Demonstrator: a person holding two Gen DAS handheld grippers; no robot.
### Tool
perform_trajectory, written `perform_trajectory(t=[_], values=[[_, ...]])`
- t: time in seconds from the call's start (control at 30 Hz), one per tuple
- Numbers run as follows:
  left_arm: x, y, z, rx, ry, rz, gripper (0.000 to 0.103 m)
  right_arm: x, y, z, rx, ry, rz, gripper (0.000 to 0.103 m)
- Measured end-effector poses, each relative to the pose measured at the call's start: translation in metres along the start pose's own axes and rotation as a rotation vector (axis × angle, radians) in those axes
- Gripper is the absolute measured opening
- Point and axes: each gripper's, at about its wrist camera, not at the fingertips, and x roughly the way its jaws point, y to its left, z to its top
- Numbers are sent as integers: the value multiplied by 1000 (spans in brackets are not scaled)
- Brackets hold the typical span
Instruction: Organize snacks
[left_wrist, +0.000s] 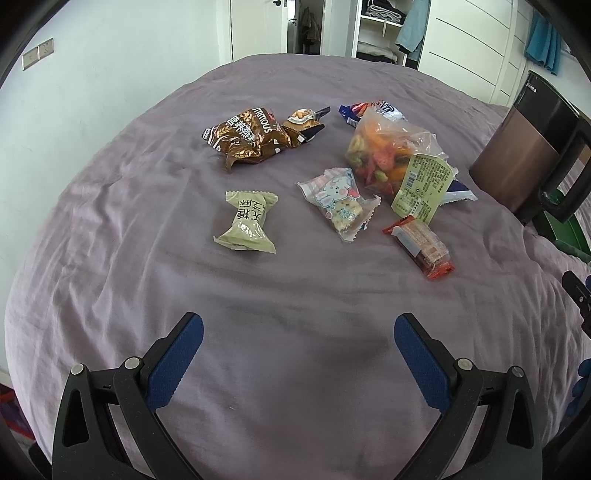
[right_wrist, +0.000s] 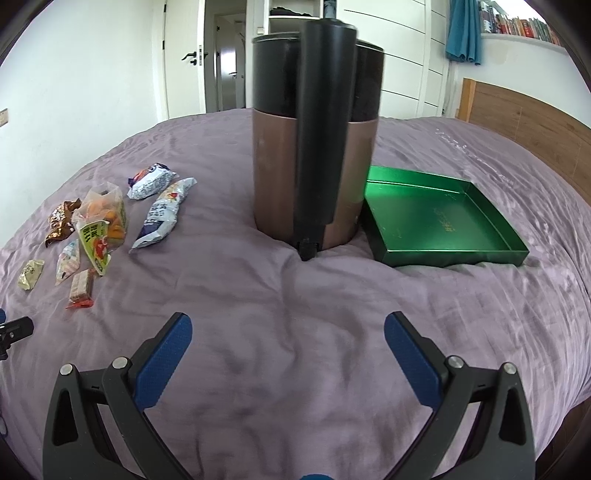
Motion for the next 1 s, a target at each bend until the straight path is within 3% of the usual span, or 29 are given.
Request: perform_trajectory(t=[0.63, 1.0], values=[[4, -3, 0, 14, 9, -3, 102, 3, -2, 0, -5, 6, -2, 103], [4, 1, 4, 4, 13, -3, 102, 0, 30, 3, -66, -1, 72, 103]])
